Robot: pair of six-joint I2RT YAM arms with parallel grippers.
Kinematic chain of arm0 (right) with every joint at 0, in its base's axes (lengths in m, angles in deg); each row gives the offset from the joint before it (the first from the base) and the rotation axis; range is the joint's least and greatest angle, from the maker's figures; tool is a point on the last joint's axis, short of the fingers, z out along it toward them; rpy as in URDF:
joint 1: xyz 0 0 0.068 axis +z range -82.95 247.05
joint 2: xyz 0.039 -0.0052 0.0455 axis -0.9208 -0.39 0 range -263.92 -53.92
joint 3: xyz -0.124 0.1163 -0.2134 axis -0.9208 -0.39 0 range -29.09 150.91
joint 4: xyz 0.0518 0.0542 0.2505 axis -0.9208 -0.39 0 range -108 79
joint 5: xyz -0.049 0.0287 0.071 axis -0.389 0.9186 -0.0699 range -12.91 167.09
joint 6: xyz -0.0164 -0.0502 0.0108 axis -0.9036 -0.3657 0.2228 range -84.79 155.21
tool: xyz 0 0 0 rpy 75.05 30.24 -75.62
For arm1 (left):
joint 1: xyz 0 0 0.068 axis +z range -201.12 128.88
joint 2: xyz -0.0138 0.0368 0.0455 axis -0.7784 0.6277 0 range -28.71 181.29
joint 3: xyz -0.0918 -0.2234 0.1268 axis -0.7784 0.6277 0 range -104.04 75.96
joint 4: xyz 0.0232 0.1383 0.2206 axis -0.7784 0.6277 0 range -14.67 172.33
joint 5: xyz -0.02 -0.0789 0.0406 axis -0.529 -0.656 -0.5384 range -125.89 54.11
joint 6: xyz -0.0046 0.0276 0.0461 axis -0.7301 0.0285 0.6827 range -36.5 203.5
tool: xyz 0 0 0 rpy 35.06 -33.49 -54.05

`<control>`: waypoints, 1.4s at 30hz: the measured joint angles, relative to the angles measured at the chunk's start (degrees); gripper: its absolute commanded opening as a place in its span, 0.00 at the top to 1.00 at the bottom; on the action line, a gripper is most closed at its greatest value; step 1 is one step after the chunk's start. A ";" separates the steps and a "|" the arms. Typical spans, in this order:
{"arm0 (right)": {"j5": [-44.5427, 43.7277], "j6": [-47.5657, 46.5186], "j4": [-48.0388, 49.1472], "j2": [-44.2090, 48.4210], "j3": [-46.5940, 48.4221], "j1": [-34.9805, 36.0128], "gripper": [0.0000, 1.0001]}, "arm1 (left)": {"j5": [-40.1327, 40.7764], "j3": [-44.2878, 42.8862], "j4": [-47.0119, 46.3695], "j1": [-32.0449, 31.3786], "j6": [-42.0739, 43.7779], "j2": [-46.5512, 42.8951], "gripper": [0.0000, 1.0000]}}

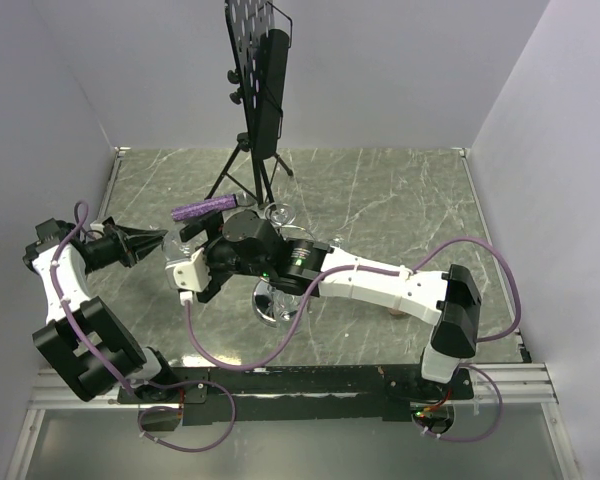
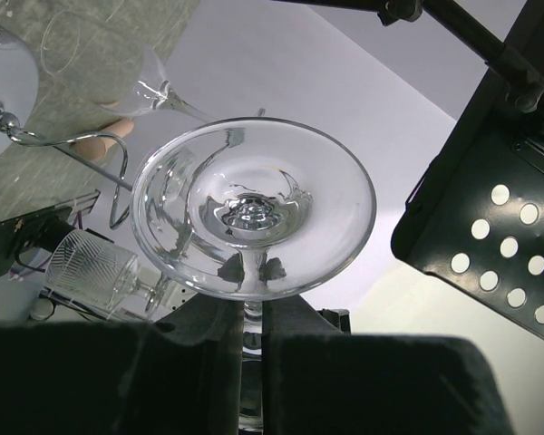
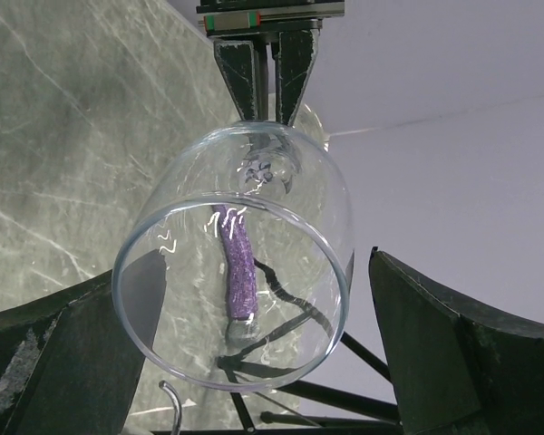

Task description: Take the wine glass off the wine glass rack

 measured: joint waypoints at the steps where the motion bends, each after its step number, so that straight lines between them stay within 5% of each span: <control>1: 0.07 0.02 0.00 -0.13 0.09 0.00 0.01 | 0.00 0.00 -0.04 0.02 0.02 0.00 0.99; 27: 7.48 -4.00 2.36 -1.62 0.55 -0.07 0.00 | 0.04 0.00 0.70 0.04 0.28 0.00 0.99; 42: 9.01 -7.15 1.84 -1.62 0.55 -0.07 0.11 | 0.04 0.00 0.66 0.04 0.26 -0.02 0.99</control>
